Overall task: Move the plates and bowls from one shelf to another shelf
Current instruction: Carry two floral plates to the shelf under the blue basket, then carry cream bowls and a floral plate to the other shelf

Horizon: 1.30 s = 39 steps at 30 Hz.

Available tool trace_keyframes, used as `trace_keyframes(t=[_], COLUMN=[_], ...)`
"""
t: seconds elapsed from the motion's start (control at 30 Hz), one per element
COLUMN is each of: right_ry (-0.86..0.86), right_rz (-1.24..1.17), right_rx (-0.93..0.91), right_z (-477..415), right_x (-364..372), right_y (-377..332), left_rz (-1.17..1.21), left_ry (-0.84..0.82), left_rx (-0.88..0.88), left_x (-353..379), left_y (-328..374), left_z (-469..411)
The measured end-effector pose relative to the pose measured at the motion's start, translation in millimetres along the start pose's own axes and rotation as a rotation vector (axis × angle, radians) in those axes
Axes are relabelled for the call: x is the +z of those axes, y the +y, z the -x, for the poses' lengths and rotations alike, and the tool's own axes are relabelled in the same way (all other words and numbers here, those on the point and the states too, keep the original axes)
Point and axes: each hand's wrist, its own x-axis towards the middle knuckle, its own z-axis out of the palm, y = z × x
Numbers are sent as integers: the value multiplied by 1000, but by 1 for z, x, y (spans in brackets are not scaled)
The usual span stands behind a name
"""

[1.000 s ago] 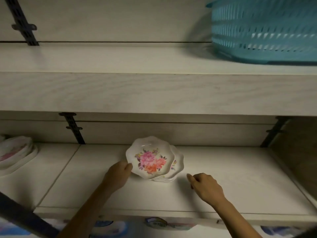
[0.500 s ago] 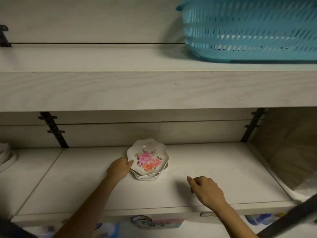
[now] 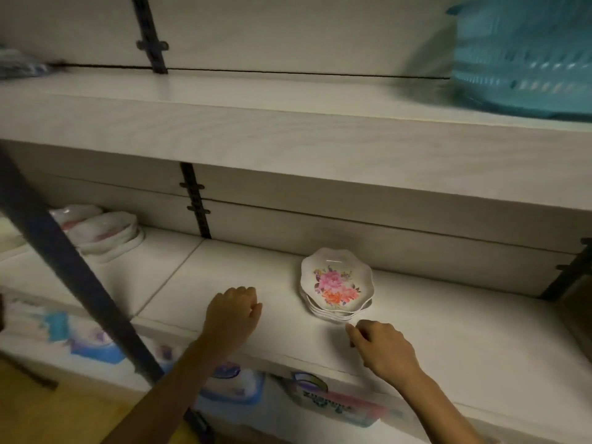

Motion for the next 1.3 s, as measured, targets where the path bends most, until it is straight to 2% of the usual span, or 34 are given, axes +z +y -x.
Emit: trace_keyframes(t=[0.13,0.27,0.47,0.87,1.3], right_ry=[-34,-93,-125,-38,-21], right_rz=[47,127,235,238,192], right_rx=[-167,-309,-461,-539,-568], right_z=[-7,-7,5,38,-4], right_x=[17,37,69,149,208], right_y=[-45,-93,-172,-321,-454], left_rz=[-28,53,29,-68,-76], left_ry=[7,-47,31,18,41], left_rx=[-53,-163,-260,-253,-213], left_x=[-25,-53,-87,-143,-171], left_y=[-35,-70,-136,-301,-444], left_z=[31,66,114,162,130])
